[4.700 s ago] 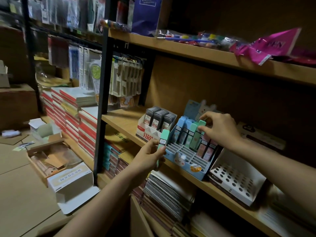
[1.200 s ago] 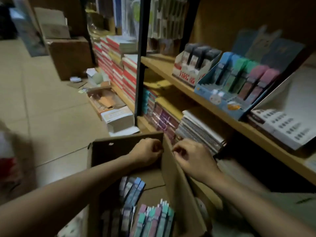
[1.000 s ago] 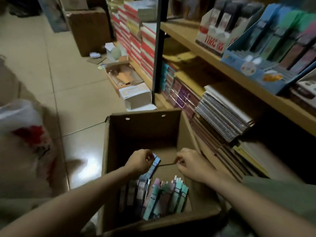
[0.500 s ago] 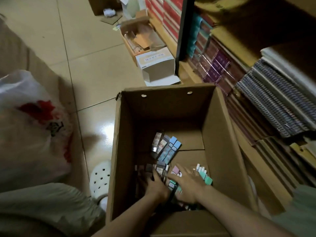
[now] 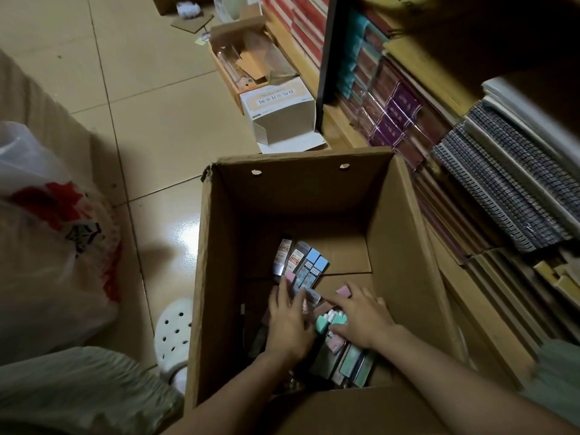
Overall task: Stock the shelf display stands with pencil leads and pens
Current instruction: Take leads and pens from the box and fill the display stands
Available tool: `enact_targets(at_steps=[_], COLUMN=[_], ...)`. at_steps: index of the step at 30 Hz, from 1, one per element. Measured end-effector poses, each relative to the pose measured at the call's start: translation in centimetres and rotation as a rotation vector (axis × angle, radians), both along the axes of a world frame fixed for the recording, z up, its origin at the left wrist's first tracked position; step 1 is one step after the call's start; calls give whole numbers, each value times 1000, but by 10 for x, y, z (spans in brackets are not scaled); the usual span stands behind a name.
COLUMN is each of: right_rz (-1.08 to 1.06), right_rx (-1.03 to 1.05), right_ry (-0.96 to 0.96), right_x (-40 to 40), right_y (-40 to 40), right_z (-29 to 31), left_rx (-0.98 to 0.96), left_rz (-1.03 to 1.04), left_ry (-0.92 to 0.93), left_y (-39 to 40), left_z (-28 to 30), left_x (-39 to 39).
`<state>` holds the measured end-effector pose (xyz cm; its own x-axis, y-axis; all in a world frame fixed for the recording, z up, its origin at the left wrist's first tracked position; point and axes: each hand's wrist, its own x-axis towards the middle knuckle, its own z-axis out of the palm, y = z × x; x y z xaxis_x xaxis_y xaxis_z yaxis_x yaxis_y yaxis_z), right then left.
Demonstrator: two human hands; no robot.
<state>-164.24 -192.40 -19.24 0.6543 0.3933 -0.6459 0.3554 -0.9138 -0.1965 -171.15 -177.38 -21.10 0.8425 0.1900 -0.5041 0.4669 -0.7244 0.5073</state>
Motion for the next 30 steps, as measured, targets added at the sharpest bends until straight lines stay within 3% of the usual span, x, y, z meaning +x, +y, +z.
enact_targets(at_steps=[2,4,7,11,15,23,26,30], right_rz=[-75,-100,-125,-213,-411,-1139,-1159,-1068], right_rx=[41,77,68,31,102,450,504,605], right_ry=[-33,-88,-119,-105,-64,-22,-58,-153], right_x=[3,2,0,-1,6,38,39,45], right_y=[4,13,33,50,51,33,28,26], right_z=[-1,-3,-6,-14,-21,-24,-20,-6], left_rx=[-38,-144,-363,-391,-422,-288,-291,-270], left_rz=[230,382,497,626,668,599,627,626], left_ry=[-118,-68,28,34,-8,-89,-97,-271], left_y=[11,21,25,21,18,9,8,6], left_z=[3,2,-2,-11,-18,-19,-15,-1], left_x=[6,7,2,3,15,42,38,32])
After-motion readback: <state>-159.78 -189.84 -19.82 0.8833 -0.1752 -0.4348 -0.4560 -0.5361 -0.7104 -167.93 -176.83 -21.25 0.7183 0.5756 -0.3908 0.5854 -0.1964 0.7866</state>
